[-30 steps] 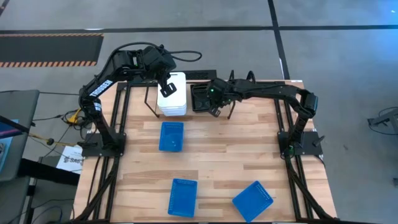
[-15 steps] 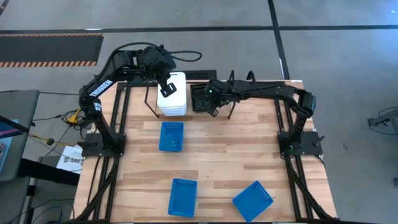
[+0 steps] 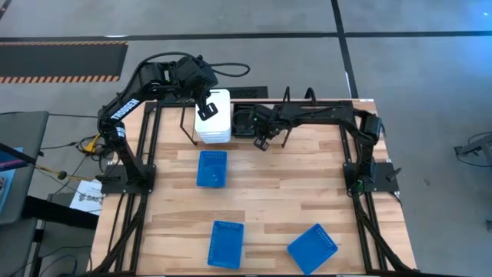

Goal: Stack baskets on shelf by color
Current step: Put the top blue bin on the shelf

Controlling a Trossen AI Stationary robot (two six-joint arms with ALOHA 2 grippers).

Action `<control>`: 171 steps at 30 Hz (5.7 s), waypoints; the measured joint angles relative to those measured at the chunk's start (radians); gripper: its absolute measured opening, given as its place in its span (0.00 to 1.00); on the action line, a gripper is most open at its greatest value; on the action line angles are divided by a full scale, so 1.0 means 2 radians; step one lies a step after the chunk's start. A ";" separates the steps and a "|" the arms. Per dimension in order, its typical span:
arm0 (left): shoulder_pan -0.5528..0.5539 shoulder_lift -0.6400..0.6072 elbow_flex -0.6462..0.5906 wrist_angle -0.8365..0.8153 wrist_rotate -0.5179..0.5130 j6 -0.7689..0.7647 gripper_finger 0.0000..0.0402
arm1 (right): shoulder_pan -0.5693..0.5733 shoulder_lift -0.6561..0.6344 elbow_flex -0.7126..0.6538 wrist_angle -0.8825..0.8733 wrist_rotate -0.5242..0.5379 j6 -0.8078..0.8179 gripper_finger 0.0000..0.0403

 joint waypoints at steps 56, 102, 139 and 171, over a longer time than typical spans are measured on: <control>-0.207 0.000 -0.498 0.253 0.292 -0.188 0.03 | -0.080 -0.308 0.139 -0.130 0.003 -0.143 0.00; -0.204 0.000 -0.604 0.326 0.265 -0.091 0.42 | -0.079 -0.308 0.139 -0.129 0.002 -0.156 0.00; -0.141 0.000 -0.393 0.346 0.200 -0.097 0.00 | -0.080 -0.308 0.139 -0.108 0.002 -0.156 0.00; -0.022 0.083 -0.320 0.549 0.257 0.127 0.00 | -0.086 -0.309 0.139 -0.107 0.010 -0.143 0.00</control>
